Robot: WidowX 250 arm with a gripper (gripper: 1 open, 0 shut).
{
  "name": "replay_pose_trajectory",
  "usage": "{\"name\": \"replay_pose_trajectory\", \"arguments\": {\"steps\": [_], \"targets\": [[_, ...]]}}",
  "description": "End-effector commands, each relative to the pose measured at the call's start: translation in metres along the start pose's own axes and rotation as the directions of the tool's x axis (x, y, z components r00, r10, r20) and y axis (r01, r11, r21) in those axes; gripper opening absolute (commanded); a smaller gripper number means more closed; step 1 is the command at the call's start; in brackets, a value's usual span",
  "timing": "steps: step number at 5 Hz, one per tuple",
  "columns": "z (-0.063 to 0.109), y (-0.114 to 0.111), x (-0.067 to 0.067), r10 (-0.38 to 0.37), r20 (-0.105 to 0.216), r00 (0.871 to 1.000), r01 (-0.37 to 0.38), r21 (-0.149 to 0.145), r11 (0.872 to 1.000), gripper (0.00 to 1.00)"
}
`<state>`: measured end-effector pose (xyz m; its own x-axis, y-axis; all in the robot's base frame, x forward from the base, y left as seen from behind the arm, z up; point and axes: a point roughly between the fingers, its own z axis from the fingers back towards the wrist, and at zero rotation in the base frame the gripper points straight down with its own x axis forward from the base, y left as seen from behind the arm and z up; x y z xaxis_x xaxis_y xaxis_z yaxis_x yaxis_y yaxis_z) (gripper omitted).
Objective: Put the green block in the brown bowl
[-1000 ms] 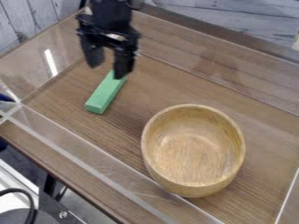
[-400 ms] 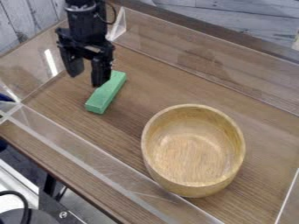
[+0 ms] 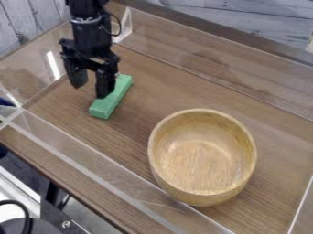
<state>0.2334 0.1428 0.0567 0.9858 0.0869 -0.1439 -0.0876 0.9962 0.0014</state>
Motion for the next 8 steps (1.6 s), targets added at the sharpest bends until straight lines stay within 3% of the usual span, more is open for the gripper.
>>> {"name": "replay_pose_trajectory", "arguments": {"steps": [1,6,8], "targets": [[0.009,0.003,0.004,0.002,0.035,0.999,-0.003,0.016,1.0,1.0],[0.031,-0.009,0.004,-0.016,0.061,0.998,0.017,-0.019,1.0,1.0],[0.032,-0.011,0.004,-0.02,0.061,0.998,0.022,-0.028,0.999,1.0]]}}
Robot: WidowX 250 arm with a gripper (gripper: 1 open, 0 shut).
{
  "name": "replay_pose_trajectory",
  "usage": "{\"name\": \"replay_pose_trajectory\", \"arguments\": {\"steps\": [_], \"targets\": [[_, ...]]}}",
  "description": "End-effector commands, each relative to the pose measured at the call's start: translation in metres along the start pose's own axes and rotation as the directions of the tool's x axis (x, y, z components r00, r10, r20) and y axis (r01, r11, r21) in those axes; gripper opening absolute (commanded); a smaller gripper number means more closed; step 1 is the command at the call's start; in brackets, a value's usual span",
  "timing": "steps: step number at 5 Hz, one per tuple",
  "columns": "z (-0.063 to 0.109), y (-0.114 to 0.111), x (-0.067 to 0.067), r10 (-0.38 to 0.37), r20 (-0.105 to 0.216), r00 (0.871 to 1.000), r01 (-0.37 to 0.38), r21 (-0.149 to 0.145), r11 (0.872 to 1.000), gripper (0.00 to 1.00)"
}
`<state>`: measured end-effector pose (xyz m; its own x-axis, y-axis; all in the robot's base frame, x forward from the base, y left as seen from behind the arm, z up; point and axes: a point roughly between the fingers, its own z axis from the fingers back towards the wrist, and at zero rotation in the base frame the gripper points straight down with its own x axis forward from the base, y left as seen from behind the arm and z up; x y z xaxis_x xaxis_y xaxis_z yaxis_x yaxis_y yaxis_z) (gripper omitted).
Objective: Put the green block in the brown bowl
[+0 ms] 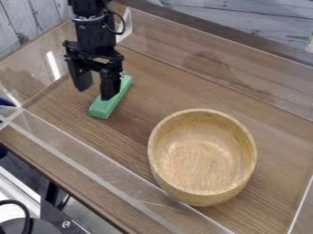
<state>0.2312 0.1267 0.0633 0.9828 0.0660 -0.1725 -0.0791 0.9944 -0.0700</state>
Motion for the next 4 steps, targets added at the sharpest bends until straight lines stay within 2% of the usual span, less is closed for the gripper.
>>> {"name": "replay_pose_trajectory", "arguments": {"steps": [1,2,4], "targets": [[0.026,0.002,0.008,-0.008,0.088,0.996,0.005,0.038,0.999,1.0],[0.026,0.001,0.008,-0.011,0.086,0.996,0.008,0.034,0.999,1.0],[0.006,0.011,0.022,0.001,0.072,0.997,-0.004,0.04,0.999,1.0]]}}
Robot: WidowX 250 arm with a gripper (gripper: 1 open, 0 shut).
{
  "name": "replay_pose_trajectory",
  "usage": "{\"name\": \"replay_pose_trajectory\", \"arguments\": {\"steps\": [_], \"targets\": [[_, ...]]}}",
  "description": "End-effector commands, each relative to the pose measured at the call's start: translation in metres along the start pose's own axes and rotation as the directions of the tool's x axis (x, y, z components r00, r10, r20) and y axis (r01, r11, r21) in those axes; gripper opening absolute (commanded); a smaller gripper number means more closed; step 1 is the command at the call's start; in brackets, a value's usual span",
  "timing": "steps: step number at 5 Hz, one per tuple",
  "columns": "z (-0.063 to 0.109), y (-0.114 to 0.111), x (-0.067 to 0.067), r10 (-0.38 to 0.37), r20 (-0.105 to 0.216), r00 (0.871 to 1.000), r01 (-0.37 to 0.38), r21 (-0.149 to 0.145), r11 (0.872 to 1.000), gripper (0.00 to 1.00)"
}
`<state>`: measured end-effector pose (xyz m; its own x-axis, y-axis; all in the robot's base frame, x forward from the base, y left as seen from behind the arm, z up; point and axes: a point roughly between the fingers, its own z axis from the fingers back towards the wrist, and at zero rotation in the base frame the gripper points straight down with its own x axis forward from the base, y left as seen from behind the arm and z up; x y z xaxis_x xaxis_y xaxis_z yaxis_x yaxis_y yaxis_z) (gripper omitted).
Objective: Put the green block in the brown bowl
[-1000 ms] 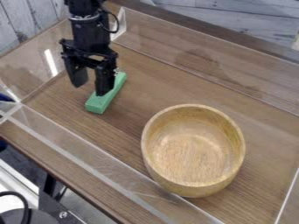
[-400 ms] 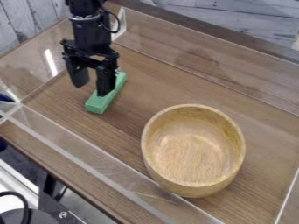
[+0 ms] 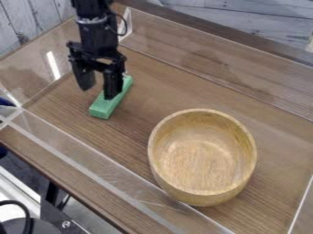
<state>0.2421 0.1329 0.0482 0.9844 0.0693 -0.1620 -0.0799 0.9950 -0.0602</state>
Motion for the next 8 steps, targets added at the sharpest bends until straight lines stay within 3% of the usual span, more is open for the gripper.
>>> {"name": "replay_pose_trajectory", "arguments": {"steps": [1,2,3,4,5,6,7,8], "targets": [[0.004,0.009,0.014,0.004,0.047,0.999,-0.006,0.037,0.999,1.0],[-0.004,0.01,0.017,0.011,0.037,0.999,-0.012,0.042,0.999,1.0],[-0.005,0.01,0.019,0.015,0.042,0.999,-0.016,0.037,0.999,0.0],[0.002,0.01,0.02,0.014,0.053,0.998,-0.016,0.029,0.999,0.0],[0.022,0.009,0.021,0.014,0.084,0.996,-0.015,0.015,1.0,0.0],[0.057,0.006,0.02,0.015,0.144,0.989,-0.015,-0.006,1.0,0.0],[0.106,0.005,0.023,0.019,0.216,0.976,-0.012,-0.031,0.999,0.0],[0.123,0.023,0.034,0.033,0.255,0.966,-0.024,-0.041,0.999,0.0]]}}
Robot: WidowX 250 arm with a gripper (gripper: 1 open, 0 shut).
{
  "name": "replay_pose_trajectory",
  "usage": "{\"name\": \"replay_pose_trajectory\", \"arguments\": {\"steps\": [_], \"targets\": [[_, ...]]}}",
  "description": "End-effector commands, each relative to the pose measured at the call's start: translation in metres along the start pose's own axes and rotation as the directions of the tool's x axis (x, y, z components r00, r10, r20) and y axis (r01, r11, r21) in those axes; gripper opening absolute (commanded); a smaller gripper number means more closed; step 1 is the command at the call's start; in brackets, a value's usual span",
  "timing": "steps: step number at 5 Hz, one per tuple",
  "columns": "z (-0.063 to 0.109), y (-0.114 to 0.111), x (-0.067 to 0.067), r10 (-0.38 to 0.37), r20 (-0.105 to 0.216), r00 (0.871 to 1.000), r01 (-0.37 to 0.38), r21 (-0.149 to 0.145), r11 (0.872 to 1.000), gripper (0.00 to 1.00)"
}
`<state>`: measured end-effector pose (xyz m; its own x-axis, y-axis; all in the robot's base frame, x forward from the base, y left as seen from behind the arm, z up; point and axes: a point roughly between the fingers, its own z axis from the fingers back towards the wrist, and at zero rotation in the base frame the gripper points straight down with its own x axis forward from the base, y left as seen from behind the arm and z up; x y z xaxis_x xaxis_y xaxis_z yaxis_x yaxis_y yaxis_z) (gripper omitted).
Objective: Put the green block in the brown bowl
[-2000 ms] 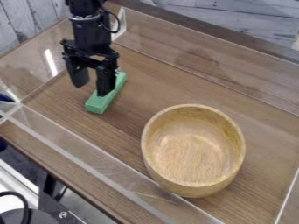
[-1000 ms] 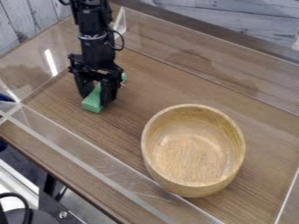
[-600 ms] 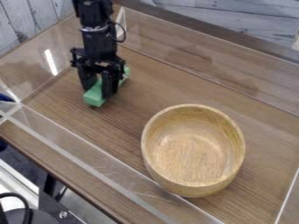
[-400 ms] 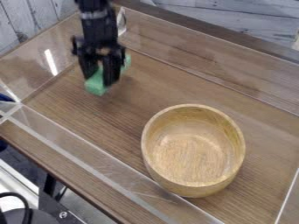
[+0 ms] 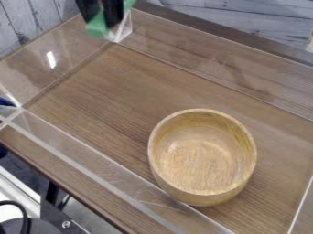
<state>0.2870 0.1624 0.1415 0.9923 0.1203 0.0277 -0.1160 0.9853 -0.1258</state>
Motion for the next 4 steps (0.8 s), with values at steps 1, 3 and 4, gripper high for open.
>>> {"name": "replay_pose_trajectory", "arguments": {"steps": [1,3,4], "targets": [[0.012,0.002,-0.011,-0.022,0.038,0.999,0.02,0.034,0.999,0.0],[0.009,-0.028,-0.02,-0.12,0.019,0.993,0.12,0.014,0.993,0.0],[0.003,-0.034,-0.014,-0.153,0.014,0.988,0.153,0.008,0.988,0.0]]}}
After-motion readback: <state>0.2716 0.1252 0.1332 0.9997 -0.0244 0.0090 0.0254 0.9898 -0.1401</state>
